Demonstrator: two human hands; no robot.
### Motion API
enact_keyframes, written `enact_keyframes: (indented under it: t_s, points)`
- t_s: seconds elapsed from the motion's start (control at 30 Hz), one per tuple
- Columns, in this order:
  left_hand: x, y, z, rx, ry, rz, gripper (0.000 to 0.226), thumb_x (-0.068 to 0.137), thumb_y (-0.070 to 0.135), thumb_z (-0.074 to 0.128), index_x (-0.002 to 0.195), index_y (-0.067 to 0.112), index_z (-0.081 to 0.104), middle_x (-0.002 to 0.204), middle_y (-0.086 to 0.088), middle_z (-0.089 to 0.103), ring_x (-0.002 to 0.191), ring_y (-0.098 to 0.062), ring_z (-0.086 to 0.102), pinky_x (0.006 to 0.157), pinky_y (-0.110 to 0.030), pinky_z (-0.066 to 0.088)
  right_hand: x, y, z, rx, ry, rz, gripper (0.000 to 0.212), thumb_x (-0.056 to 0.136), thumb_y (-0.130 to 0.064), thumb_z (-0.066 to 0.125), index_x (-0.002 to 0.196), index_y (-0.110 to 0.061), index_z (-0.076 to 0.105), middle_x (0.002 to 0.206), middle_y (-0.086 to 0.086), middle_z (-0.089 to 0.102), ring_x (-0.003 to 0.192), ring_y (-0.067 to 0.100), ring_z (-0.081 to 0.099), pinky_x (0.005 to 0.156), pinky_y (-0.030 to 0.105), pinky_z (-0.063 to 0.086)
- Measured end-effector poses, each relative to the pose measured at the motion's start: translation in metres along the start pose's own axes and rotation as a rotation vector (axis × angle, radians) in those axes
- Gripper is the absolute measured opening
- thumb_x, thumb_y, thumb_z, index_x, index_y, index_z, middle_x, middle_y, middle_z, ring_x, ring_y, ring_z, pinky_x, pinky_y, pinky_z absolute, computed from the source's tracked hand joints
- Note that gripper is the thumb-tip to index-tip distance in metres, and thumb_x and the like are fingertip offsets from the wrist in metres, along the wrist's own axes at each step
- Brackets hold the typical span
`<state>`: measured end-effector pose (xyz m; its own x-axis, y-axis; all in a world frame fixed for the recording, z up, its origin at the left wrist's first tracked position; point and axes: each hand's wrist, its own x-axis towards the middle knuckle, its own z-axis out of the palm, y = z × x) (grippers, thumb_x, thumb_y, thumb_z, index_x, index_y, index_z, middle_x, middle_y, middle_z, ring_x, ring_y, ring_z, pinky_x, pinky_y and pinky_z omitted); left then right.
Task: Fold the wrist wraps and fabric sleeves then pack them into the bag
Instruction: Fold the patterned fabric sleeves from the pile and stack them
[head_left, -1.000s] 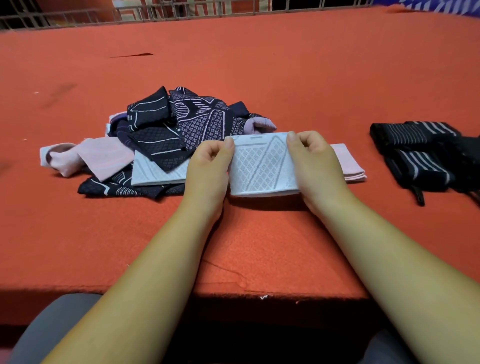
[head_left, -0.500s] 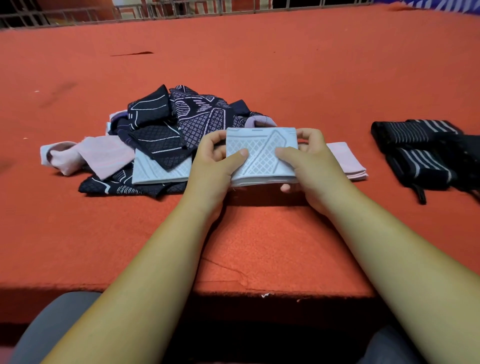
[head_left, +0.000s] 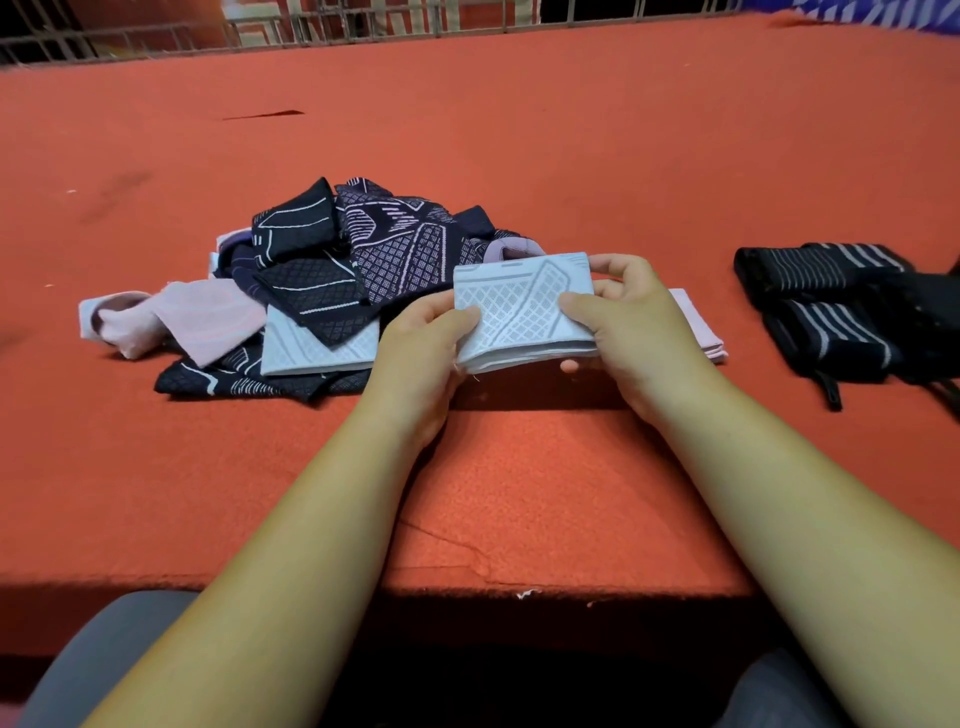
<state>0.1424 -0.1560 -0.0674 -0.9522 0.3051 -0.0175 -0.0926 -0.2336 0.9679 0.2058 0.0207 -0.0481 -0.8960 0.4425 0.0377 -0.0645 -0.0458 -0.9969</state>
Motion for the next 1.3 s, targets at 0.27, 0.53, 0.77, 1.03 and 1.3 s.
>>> enact_keyframes:
  t_s: [0.27, 0.53, 0.77, 1.03, 1.3]
  points:
    - [-0.007, 0.01, 0.043, 0.212, -0.042, 0.0, 0.036, 0.103, 0.009, 0.058, 0.136, 0.022, 0.067, 0.128, -0.004, 0.072, 0.091, -0.019, 0.076, 0.066, -0.031, 0.062, 0.002, -0.02, -0.042, -0.26, 0.187, -0.063, 0.036, 0.099, -0.01, 0.061, 0.131, -0.027, 0.062, 0.117, -0.006, 0.076, 0.085, 0.024, 0.08, 0.054, 0.045, 0.065]
    - [0.018, -0.015, 0.11, 0.414, 0.001, 0.094, 0.042, 0.098, 0.01, 0.068, 0.139, 0.018, 0.062, 0.091, -0.004, 0.075, 0.051, -0.006, 0.066, 0.053, -0.025, 0.057, 0.012, -0.022, -0.095, -0.732, 0.339, -0.186, 0.042, 0.1, -0.016, 0.062, 0.142, -0.015, 0.063, 0.131, 0.006, 0.073, 0.123, 0.026, 0.065, 0.091, 0.024, 0.041]
    - [0.025, -0.051, 0.118, 0.755, 0.022, 0.312, 0.02, 0.093, 0.018, 0.067, 0.108, 0.03, 0.074, 0.098, 0.001, 0.072, 0.083, -0.017, 0.066, 0.079, -0.032, 0.05, 0.023, -0.008, -0.107, -0.935, 0.277, -0.145, 0.05, 0.104, -0.017, 0.061, 0.153, -0.013, 0.054, 0.148, 0.016, 0.062, 0.138, 0.035, 0.056, 0.111, 0.036, 0.042]
    - [0.026, -0.058, 0.114, 0.924, -0.087, 0.363, 0.029, 0.097, 0.03, 0.076, 0.121, 0.014, 0.08, 0.119, -0.005, 0.065, 0.102, -0.01, 0.059, 0.092, -0.021, 0.04, 0.032, 0.013, -0.116, -1.018, 0.188, -0.101, 0.037, 0.105, -0.014, 0.056, 0.138, -0.021, 0.072, 0.137, 0.012, 0.069, 0.13, 0.032, 0.062, 0.112, 0.034, 0.044]
    - [0.03, -0.059, 0.116, 1.024, -0.108, 0.357, 0.023, 0.101, 0.009, 0.062, 0.116, -0.001, 0.076, 0.122, -0.016, 0.058, 0.117, -0.027, 0.058, 0.089, -0.015, 0.031, 0.034, 0.02, -0.116, -1.065, 0.122, -0.025, 0.038, 0.109, -0.028, 0.053, 0.145, -0.026, 0.067, 0.14, 0.017, 0.061, 0.132, 0.04, 0.057, 0.113, 0.041, 0.044]
